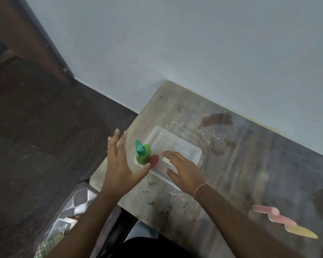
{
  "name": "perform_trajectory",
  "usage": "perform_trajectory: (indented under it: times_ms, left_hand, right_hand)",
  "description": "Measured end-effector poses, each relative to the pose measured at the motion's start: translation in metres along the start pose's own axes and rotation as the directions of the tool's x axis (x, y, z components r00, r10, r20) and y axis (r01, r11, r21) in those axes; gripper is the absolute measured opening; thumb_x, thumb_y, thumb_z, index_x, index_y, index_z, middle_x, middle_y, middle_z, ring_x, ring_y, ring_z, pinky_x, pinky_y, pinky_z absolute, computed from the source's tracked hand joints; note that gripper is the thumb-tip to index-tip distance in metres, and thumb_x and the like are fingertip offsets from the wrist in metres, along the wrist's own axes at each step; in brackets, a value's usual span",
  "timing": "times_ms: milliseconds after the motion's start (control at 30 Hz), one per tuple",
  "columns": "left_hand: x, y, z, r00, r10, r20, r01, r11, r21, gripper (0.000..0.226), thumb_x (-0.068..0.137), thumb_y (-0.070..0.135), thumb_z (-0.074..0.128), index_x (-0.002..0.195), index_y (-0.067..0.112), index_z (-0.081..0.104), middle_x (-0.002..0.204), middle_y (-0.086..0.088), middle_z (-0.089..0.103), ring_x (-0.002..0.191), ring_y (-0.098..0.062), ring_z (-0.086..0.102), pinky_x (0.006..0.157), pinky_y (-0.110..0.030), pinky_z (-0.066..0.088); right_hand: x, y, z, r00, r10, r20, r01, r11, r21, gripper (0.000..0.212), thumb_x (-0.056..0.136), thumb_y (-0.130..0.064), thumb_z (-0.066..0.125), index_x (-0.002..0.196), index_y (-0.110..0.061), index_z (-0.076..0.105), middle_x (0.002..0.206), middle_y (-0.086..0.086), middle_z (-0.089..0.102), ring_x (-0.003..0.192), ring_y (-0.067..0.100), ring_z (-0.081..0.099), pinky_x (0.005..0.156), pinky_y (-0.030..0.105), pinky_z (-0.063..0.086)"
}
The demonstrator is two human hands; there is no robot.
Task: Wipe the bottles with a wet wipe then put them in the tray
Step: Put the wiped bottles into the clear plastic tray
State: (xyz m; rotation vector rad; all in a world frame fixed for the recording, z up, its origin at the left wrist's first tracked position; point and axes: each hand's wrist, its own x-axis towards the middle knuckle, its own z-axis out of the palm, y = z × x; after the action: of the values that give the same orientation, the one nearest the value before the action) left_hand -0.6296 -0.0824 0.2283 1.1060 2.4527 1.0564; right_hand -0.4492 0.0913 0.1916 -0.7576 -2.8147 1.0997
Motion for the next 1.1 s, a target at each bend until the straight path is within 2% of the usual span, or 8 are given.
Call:
perform_trajectory:
  times_ms: [100,267,333,433,600,700,900,1100]
  left_hand:
    - [-0.011,0.025,0.002,0.952,0.277,-0.127,-0.264,0.958,0.111,0.089,0.082,0.045,0.081,0.157,0.02,0.04,0.173,-0.009,0.023,0.164,-0.032,0.008,0.128,-0.066,0.006]
    - [-0.02,0.074,0.04,0.731,0.68,0.065,-0.679,0.733,-0.041,0.048,0.087,0.015,0.083,0.133,0.01,0.069,0.145,-0.012,0.059,0.146,-0.034,0.047,0.121,-0.053,0.038]
    - [-0.026,0.092,0.068,0.717,0.668,0.199,-0.643,0.744,-0.18,0.047,0.092,0.014,0.078,0.137,0.014,0.066,0.141,-0.002,0.061,0.137,-0.022,0.054,0.114,-0.041,0.045]
    - [-0.038,0.117,0.114,0.705,0.57,0.422,-0.513,0.821,-0.252,0.053,0.095,0.025,0.068,0.147,0.028,0.057,0.145,0.012,0.057,0.133,-0.004,0.053,0.111,-0.029,0.046]
    - [-0.066,0.164,0.192,0.548,0.462,0.697,-0.381,0.88,-0.283,0.058,0.095,0.032,0.066,0.15,0.041,0.051,0.148,0.024,0.055,0.13,0.011,0.049,0.111,-0.024,0.044]
    - [-0.087,0.192,0.24,0.525,0.446,0.725,-0.36,0.888,-0.285,0.055,0.095,0.039,0.067,0.149,0.04,0.052,0.14,0.024,0.058,0.119,0.004,0.06,0.102,-0.031,0.052]
    - [-0.111,0.23,0.322,0.577,0.341,0.742,-0.321,0.93,-0.178,0.069,0.09,0.044,0.069,0.154,0.043,0.042,0.122,0.017,0.066,0.102,-0.007,0.066,0.089,-0.028,0.054]
    - [-0.114,0.241,0.37,0.615,0.274,0.74,-0.317,0.944,-0.086,0.057,0.093,0.038,0.069,0.148,0.044,0.053,0.121,0.018,0.069,0.106,-0.002,0.061,0.089,-0.023,0.046]
  right_hand:
    - [-0.026,0.008,-0.006,0.999,0.024,-0.048,-0.023,0.999,0.024,0.057,0.103,-0.028,0.065,0.157,-0.029,0.048,0.16,-0.013,0.046,0.14,0.008,0.052,0.115,0.028,0.046]
    - [-0.08,0.03,-0.024,0.985,0.115,-0.129,-0.107,0.992,0.061,0.055,0.104,-0.028,0.066,0.156,-0.026,0.049,0.16,-0.009,0.047,0.146,0.01,0.047,0.12,0.02,0.035]
    - [-0.108,0.044,-0.033,0.973,0.165,-0.162,-0.155,0.985,0.071,0.056,0.103,-0.025,0.067,0.156,-0.024,0.05,0.159,-0.007,0.05,0.146,0.01,0.047,0.119,0.012,0.03]
    - [-0.154,0.068,-0.052,0.939,0.272,-0.212,-0.268,0.962,0.045,0.057,0.103,-0.031,0.065,0.157,-0.029,0.048,0.16,-0.013,0.048,0.13,0.008,0.059,0.109,0.022,0.048]
    - [-0.233,0.116,-0.08,0.846,0.442,-0.297,-0.44,0.895,0.079,0.057,0.1,-0.026,0.068,0.154,-0.031,0.052,0.155,-0.014,0.051,0.103,0.012,0.069,0.096,0.033,0.056]
    - [-0.274,0.144,-0.091,0.787,0.509,-0.348,-0.508,0.855,0.102,0.057,0.097,-0.024,0.069,0.152,-0.031,0.055,0.152,-0.014,0.054,0.117,0.018,0.068,0.093,0.035,0.057]
    - [-0.323,0.19,-0.104,0.683,0.592,-0.429,-0.618,0.78,0.092,0.047,0.096,-0.017,0.07,0.142,-0.025,0.064,0.142,-0.005,0.061,0.106,0.025,0.071,0.075,0.034,0.054]
    - [-0.338,0.232,-0.101,0.639,0.67,-0.378,-0.713,0.7,0.035,0.043,0.101,-0.021,0.064,0.144,-0.024,0.061,0.146,-0.004,0.058,0.103,0.033,0.072,0.078,0.041,0.056]
